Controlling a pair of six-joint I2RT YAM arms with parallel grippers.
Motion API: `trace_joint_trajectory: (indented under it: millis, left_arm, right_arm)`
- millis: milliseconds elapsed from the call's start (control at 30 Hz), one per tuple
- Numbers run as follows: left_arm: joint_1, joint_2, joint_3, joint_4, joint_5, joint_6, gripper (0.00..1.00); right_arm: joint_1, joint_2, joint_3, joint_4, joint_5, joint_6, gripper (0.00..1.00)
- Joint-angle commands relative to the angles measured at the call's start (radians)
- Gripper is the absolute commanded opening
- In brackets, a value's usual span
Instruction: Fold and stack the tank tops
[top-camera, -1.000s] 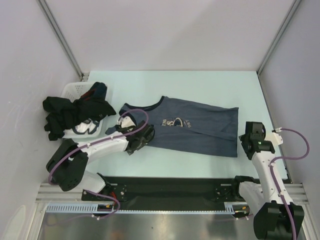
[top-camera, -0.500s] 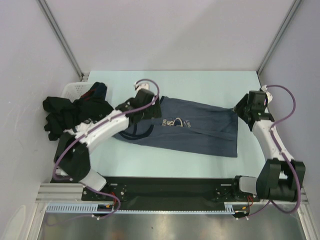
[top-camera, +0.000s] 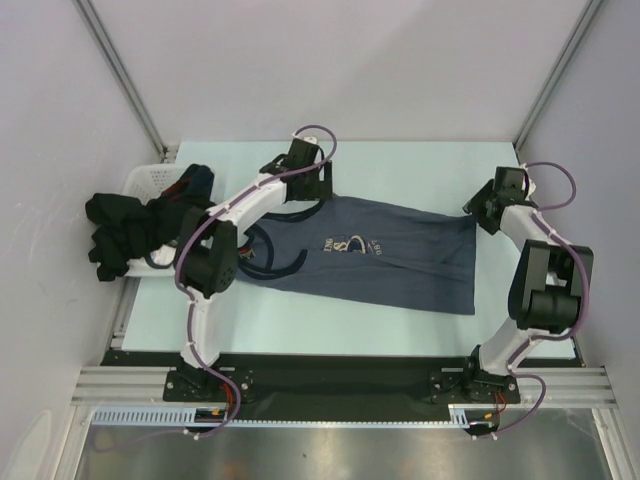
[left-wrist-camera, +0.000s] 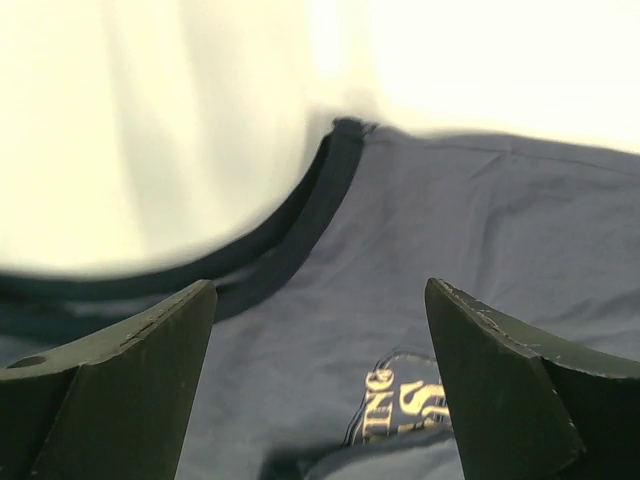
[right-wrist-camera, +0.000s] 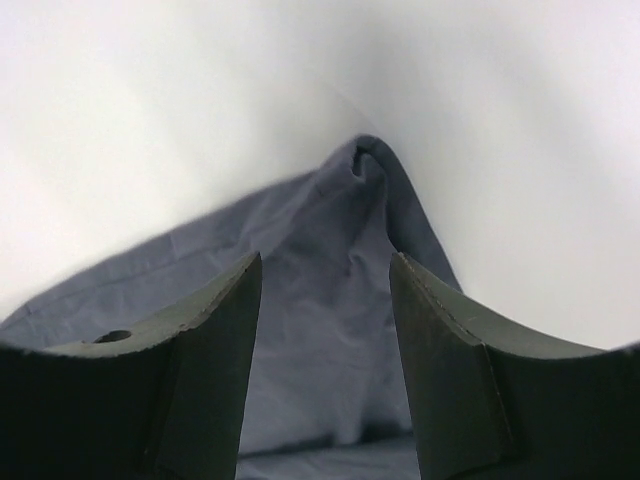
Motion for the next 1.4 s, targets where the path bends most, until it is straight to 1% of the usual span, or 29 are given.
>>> trace_joint_trajectory:
  millis: [0,67,133,167,267,300,333,367,400,500,667,700,733,767,800,833,933,967,1000,1067,1133,1200,1233,1333,1367]
  left_arm:
    - [0.012,0.047,0.106,0.005,0.055,0.042,0.91]
    - [0.020,0.072,0.130,0.005,0.062,0.041,0.91]
    - [0.026,0.107,0.166,0.008,0.085,0.041,0.91]
    - [0.029,0.119,0.178,0.008,0.088,0.041,0.91]
    - [0.035,0.156,0.215,0.008,0.104,0.041,0.91]
    - [0.038,0.171,0.229,0.010,0.110,0.042,0.91]
    - [0.044,0.178,0.235,0.013,0.121,0.045,0.91]
    - [0.047,0.190,0.241,0.017,0.122,0.045,0.91]
    - [0.050,0.196,0.249,0.022,0.148,0.048,0.91]
    - [0.062,0.211,0.264,0.026,0.167,0.045,0.91]
    - [0.073,0.242,0.284,0.040,0.194,0.038,0.92]
    - [0.073,0.251,0.304,0.040,0.200,0.038,0.92]
    - [0.075,0.259,0.316,0.033,0.208,0.036,0.91]
    - [0.075,0.280,0.327,0.030,0.219,0.035,0.89]
    - [0.075,0.288,0.350,0.026,0.223,0.032,0.88]
    - [0.075,0.299,0.360,0.026,0.230,0.027,0.87]
    - [0.075,0.345,0.414,0.030,0.268,0.019,0.78]
    - [0.075,0.372,0.433,0.022,0.273,0.013,0.73]
    - [0.075,0.385,0.468,0.010,0.288,0.009,0.72]
    - [0.073,0.408,0.483,-0.013,0.296,-0.014,0.71]
    - [0.073,0.415,0.477,-0.024,0.297,-0.033,0.71]
    - [0.072,0.422,0.465,-0.020,0.302,-0.041,0.64]
    - [0.072,0.423,0.460,-0.020,0.305,-0.047,0.61]
    - [0.072,0.432,0.459,-0.014,0.317,-0.051,0.43]
    - [0.072,0.434,0.459,-0.012,0.320,-0.051,0.33]
  right_arm:
    - [-0.001,0.066,0.087,0.057,-0.009,0.038,0.59]
    - [-0.001,0.101,0.118,0.066,-0.011,0.052,0.59]
    - [0.000,0.152,0.139,0.071,-0.019,0.066,0.56]
    - [0.000,0.166,0.162,0.072,-0.019,0.071,0.52]
    - [0.000,0.212,0.198,0.078,-0.020,0.084,0.23]
    - [0.000,0.227,0.205,0.081,-0.022,0.087,0.09]
    - [0.002,0.233,0.215,0.083,-0.020,0.089,0.02]
    - [0.002,0.242,0.239,0.083,-0.020,0.087,0.00]
    - [0.002,0.258,0.253,0.078,-0.020,0.086,0.00]
    - [0.002,0.276,0.300,0.058,-0.020,0.080,0.00]
    - [0.004,0.258,0.291,0.057,-0.028,0.075,0.00]
    - [0.004,0.252,0.287,0.055,-0.028,0.072,0.15]
    - [0.004,0.244,0.273,0.054,-0.023,0.072,0.27]
    - [0.004,0.226,0.262,0.052,-0.020,0.071,0.37]
    - [0.004,0.215,0.253,0.052,-0.016,0.068,0.43]
    - [0.002,0.201,0.226,0.054,-0.014,0.066,0.43]
    - [0.002,0.155,0.189,0.064,0.003,0.049,0.41]
    - [0.000,0.149,0.170,0.060,0.009,0.045,0.41]
    - [-0.004,0.134,0.163,0.063,0.015,0.040,0.40]
    - [-0.012,0.129,0.144,0.055,0.014,0.040,0.41]
    - [-0.019,0.124,0.136,0.051,0.011,0.044,0.46]
    - [-0.019,0.118,0.123,0.055,0.011,0.048,0.53]
    - [-0.019,0.117,0.118,0.063,0.011,0.051,0.53]
    - [-0.019,0.127,0.115,0.069,0.004,0.054,0.53]
    - [-0.019,0.134,0.116,0.069,0.001,0.057,0.52]
